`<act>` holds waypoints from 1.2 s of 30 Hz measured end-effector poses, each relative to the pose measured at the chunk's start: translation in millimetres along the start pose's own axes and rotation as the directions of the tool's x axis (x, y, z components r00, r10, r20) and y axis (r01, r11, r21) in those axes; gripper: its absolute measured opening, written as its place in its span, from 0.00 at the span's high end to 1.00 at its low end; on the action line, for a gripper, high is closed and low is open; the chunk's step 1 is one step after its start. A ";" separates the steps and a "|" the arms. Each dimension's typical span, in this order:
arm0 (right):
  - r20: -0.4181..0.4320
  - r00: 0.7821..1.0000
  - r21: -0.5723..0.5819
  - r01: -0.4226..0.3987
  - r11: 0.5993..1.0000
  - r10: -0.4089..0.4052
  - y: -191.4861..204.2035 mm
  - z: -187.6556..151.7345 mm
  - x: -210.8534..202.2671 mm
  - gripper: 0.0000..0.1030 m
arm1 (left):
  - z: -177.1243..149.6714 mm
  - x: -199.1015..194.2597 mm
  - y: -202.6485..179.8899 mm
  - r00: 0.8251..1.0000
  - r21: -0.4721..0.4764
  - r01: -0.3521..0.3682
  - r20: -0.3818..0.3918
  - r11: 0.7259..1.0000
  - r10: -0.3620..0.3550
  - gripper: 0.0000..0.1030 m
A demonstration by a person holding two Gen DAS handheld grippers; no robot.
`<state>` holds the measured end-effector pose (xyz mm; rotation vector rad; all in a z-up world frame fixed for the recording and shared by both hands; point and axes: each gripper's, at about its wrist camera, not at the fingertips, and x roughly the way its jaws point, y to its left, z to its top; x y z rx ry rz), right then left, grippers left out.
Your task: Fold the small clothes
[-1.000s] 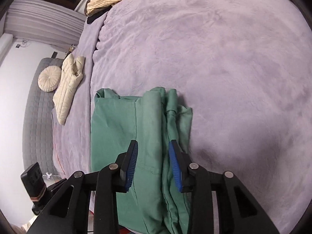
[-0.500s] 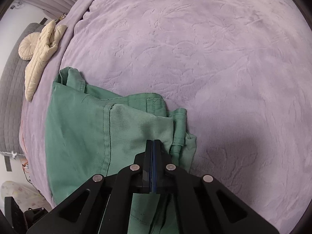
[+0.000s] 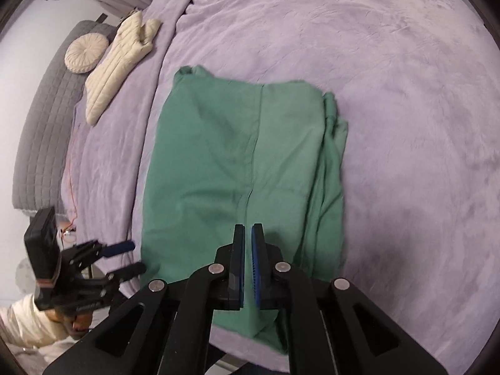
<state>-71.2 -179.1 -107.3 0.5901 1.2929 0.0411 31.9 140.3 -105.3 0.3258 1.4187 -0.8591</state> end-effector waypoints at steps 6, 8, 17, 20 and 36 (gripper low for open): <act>-0.051 0.996 0.057 0.071 0.996 -0.068 -7.7 -41.7 12.7 0.94 | -14.2 25.2 0.0 0.999 -0.017 -0.011 -0.047 1.000 0.010 0.48; -0.069 0.992 0.091 0.113 0.989 -0.107 -21.6 -47.5 21.7 0.97 | -14.1 27.0 4.1 0.999 -0.043 -0.005 -0.050 0.999 0.003 0.41; -0.088 0.992 0.190 0.109 0.976 -0.094 -43.5 -59.1 31.1 0.99 | -5.5 25.5 2.9 0.998 -0.039 -0.030 -0.062 0.999 0.027 0.39; -0.099 0.990 0.189 0.119 0.975 -0.102 -44.0 -60.0 26.9 0.99 | -3.5 21.8 7.0 0.997 -0.047 -0.042 -0.064 0.998 0.039 0.39; -0.099 0.985 0.189 0.157 0.969 -0.140 -39.9 -60.4 0.8 0.97 | 0.4 5.8 16.9 0.996 -0.067 -0.078 -0.041 0.995 0.076 0.39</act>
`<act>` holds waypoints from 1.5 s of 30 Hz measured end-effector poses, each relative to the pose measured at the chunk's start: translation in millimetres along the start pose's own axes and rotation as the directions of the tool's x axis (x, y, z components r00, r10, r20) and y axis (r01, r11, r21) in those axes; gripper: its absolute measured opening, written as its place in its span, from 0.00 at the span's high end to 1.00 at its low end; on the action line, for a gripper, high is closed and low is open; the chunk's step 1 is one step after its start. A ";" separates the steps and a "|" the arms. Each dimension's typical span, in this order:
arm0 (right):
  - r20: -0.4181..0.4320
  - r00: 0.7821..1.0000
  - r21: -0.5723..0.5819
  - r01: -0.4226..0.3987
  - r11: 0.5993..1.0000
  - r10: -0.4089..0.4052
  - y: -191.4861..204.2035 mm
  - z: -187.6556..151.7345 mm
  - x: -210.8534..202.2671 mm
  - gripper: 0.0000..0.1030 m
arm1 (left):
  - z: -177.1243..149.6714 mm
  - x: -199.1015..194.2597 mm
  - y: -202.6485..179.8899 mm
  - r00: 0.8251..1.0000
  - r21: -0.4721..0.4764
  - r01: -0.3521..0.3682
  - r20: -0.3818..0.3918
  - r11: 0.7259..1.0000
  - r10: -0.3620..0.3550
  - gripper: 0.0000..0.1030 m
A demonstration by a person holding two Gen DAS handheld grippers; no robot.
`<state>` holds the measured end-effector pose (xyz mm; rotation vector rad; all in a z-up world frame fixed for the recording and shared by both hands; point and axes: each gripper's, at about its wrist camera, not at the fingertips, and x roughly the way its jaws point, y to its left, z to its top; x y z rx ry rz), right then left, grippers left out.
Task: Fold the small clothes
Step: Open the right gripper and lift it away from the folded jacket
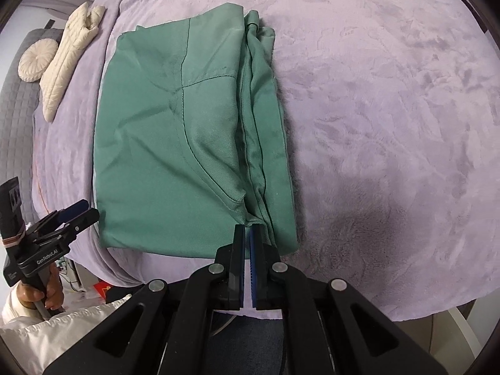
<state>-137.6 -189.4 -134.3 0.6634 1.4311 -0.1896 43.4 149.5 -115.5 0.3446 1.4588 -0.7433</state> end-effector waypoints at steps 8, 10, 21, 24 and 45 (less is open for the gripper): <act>0.015 1.000 0.022 -0.013 1.000 0.013 1.8 2.7 -7.7 0.97 | 4.9 -8.9 -2.4 0.999 -0.003 -0.025 0.020 1.000 0.025 0.39; 0.027 0.999 0.029 -0.022 0.999 0.021 2.4 5.9 -11.8 0.97 | 9.5 -12.5 -2.5 0.999 -0.016 -0.034 0.023 0.999 0.034 0.39; 0.074 0.997 0.027 -0.036 0.999 0.034 16.4 22.2 -30.4 0.97 | 29.4 -27.0 -5.8 0.995 -0.056 -0.097 0.028 0.994 0.099 0.39; 0.081 0.997 0.007 -0.021 1.000 0.021 25.1 25.8 -34.9 0.97 | 32.1 -30.3 -9.8 0.993 -0.049 -0.113 0.034 0.992 0.115 0.39; 0.161 0.981 -0.067 0.123 0.990 -0.111 67.1 44.4 -65.5 0.35 | 48.4 -64.4 -30.1 0.968 -0.058 -0.201 0.144 0.978 0.207 0.05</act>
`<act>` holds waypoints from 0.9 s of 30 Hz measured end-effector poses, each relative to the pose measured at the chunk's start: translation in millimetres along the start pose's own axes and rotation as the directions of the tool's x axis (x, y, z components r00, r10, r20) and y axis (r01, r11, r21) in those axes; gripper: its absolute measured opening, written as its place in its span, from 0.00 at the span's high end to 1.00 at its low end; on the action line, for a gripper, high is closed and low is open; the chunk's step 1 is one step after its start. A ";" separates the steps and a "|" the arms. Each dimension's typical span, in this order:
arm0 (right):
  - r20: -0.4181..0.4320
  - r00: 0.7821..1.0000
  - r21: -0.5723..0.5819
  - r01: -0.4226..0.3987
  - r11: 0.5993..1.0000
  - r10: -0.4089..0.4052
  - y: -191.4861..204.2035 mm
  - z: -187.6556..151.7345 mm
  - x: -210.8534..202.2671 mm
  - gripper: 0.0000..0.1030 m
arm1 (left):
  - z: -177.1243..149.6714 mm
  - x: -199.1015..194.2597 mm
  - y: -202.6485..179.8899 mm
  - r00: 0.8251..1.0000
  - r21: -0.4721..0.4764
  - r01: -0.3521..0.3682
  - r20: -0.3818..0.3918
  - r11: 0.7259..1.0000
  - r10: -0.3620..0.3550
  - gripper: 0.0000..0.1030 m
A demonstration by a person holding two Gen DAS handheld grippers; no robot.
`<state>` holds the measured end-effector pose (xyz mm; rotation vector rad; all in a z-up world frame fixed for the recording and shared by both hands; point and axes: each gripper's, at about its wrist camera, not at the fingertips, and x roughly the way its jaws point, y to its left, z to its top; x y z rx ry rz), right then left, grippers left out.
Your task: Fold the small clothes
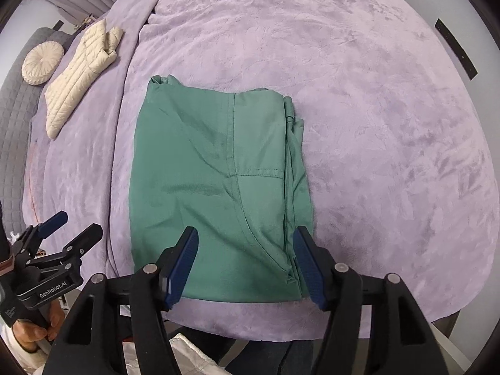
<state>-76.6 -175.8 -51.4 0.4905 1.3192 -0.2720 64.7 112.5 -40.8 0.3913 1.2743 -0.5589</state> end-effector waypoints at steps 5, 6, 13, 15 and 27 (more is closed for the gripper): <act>0.025 0.999 -0.009 0.025 1.000 -0.025 5.3 3.7 -8.0 0.33 | 4.7 -4.2 4.9 0.998 -0.046 0.058 -0.008 0.997 -0.058 0.05; 0.031 0.999 -0.014 0.033 0.999 -0.033 6.5 4.4 -9.8 0.31 | 5.6 -5.4 6.5 0.997 -0.059 0.076 -0.005 0.995 -0.076 0.05; 0.074 0.995 -0.026 0.070 0.997 -0.068 14.6 8.2 -19.0 0.18 | 10.7 -17.4 4.4 0.999 -0.060 -0.013 0.038 0.998 0.016 0.05; 0.074 0.993 -0.029 0.096 0.995 -0.094 15.5 9.1 -19.2 0.18 | 13.0 -19.3 4.8 0.999 -0.060 -0.013 0.037 0.998 0.015 0.05; 0.101 0.982 -0.029 0.161 0.986 -0.158 17.5 8.3 -24.6 0.17 | 15.2 -18.1 -0.1 1.000 -0.054 -0.017 0.006 0.998 0.017 0.05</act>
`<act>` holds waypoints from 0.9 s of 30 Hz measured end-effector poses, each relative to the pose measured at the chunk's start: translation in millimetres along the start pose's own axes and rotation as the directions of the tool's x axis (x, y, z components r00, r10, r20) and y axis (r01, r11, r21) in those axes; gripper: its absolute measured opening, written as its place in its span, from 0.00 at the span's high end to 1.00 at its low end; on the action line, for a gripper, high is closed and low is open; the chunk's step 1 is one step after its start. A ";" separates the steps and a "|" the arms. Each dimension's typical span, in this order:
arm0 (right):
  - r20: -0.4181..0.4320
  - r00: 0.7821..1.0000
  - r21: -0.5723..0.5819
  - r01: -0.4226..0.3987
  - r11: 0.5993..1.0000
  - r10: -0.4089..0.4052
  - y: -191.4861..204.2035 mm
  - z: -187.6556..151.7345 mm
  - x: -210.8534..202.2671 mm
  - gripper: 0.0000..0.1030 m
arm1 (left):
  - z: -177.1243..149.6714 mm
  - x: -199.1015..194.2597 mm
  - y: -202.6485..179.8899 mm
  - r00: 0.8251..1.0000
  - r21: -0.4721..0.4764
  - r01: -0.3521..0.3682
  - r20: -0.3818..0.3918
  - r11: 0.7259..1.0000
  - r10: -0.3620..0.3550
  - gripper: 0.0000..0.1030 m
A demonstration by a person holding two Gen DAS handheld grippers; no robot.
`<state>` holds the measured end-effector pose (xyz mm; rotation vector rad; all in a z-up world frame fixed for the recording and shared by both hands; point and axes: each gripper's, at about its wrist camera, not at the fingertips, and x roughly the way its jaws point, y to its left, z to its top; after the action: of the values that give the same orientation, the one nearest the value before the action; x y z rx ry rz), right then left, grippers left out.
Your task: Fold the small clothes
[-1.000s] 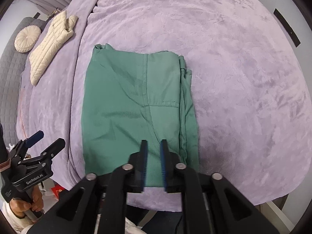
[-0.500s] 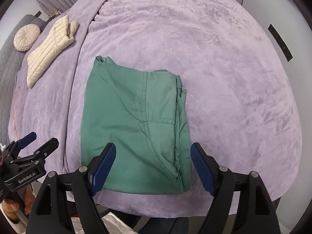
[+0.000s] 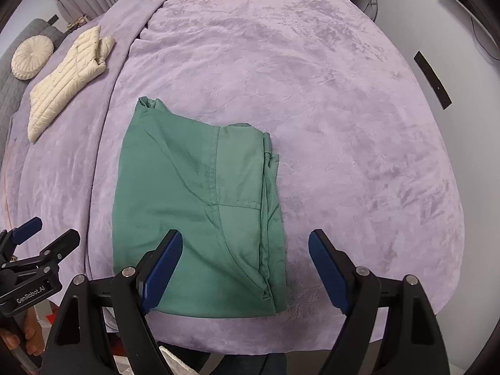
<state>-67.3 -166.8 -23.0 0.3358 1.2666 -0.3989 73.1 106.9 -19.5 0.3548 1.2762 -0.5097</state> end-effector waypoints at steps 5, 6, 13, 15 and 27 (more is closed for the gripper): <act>-0.002 1.000 0.001 0.000 1.000 0.000 0.1 -0.2 0.2 0.17 | 0.3 0.1 0.6 1.000 0.005 -0.001 0.003 1.000 0.001 0.05; -0.002 1.000 0.001 -0.001 1.000 0.001 0.1 -0.2 0.2 0.17 | -0.2 -0.1 -0.2 1.000 0.005 -0.002 0.004 1.000 0.002 0.05; -0.003 1.000 0.005 -0.003 1.000 0.003 -0.2 -1.6 0.3 0.17 | -0.6 -0.6 -1.5 1.000 0.002 -0.002 0.002 1.000 0.002 0.05; -0.003 1.000 0.004 -0.003 1.000 0.003 -0.4 -1.6 0.3 0.17 | -0.5 -0.5 -1.3 1.000 0.004 -0.002 0.003 1.000 0.002 0.05; -0.006 1.000 0.007 -0.005 1.000 0.005 0.3 -4.3 0.8 0.17 | -3.5 0.4 -1.7 1.000 0.004 -0.009 0.001 1.000 0.009 0.05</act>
<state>-70.6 -164.6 -24.9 0.3455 1.2700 -0.3986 69.4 107.2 -20.7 0.3632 1.2727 -0.5047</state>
